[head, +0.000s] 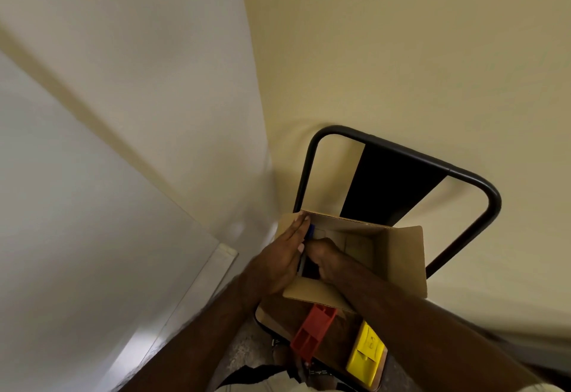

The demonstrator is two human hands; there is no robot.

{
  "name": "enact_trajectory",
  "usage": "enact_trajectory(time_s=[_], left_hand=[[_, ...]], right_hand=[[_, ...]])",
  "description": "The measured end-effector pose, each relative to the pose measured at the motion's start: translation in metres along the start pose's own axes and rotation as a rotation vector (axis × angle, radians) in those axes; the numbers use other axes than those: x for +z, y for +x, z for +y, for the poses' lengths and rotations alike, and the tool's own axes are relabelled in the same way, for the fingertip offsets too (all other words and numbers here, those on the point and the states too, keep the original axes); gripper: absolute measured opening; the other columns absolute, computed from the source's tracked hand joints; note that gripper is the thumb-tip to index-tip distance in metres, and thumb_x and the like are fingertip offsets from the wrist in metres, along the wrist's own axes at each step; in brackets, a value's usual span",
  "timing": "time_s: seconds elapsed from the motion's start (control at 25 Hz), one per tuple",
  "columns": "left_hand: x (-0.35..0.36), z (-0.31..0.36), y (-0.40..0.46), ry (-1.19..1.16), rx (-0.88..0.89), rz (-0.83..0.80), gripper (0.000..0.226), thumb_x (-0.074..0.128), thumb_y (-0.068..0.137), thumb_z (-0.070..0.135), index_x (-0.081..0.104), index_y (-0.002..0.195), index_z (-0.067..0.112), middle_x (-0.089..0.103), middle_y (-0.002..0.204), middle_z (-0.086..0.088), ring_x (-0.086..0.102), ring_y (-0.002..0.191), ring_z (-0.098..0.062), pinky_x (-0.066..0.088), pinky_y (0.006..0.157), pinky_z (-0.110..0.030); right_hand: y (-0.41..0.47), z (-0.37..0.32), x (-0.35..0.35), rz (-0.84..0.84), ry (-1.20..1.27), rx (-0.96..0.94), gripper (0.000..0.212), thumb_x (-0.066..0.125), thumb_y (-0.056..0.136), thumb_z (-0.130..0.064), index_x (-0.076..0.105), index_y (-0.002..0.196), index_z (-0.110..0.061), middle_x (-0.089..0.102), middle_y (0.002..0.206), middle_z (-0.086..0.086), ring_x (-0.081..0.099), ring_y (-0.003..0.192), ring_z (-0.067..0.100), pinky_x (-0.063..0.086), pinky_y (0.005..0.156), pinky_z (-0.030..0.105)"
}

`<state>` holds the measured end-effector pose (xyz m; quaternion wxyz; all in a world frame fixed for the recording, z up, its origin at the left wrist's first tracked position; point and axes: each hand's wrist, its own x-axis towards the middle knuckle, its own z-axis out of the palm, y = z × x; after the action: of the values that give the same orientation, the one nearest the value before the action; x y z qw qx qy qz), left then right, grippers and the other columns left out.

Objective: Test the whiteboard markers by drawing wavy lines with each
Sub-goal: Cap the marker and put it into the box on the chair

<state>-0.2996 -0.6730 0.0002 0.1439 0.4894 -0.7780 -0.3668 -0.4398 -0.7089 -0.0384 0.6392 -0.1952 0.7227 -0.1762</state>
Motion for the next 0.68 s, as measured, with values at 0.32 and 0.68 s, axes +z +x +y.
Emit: enact_trajectory(time_s=[0.32,0.68], left_hand=[[-0.005,0.008,0.0,-0.13,-0.107,-0.025,0.058,0.028,0.114,0.039,0.004,0.166,0.03,0.003,0.175,0.01,0.005,0.161,-0.003,0.01,0.132,-0.026],[-0.012,0.011,0.001,-0.217,-0.161,0.014,0.066,0.029,0.109,0.057,0.016,0.167,0.029,0.021,0.173,0.011,0.019,0.158,-0.002,0.02,0.132,-0.034]], right_hand=[[-0.014,-0.008,-0.005,-0.16,0.053,0.04,0.034,0.06,0.106,-0.033,0.075,0.095,-0.005,0.076,0.084,0.016,0.073,0.073,0.032,0.063,0.072,0.043],[-0.023,-0.007,-0.022,-0.221,0.067,-0.019,0.032,0.044,0.113,-0.018,0.068,0.105,0.002,0.068,0.078,0.016,0.066,0.058,0.024,0.054,0.049,0.034]])
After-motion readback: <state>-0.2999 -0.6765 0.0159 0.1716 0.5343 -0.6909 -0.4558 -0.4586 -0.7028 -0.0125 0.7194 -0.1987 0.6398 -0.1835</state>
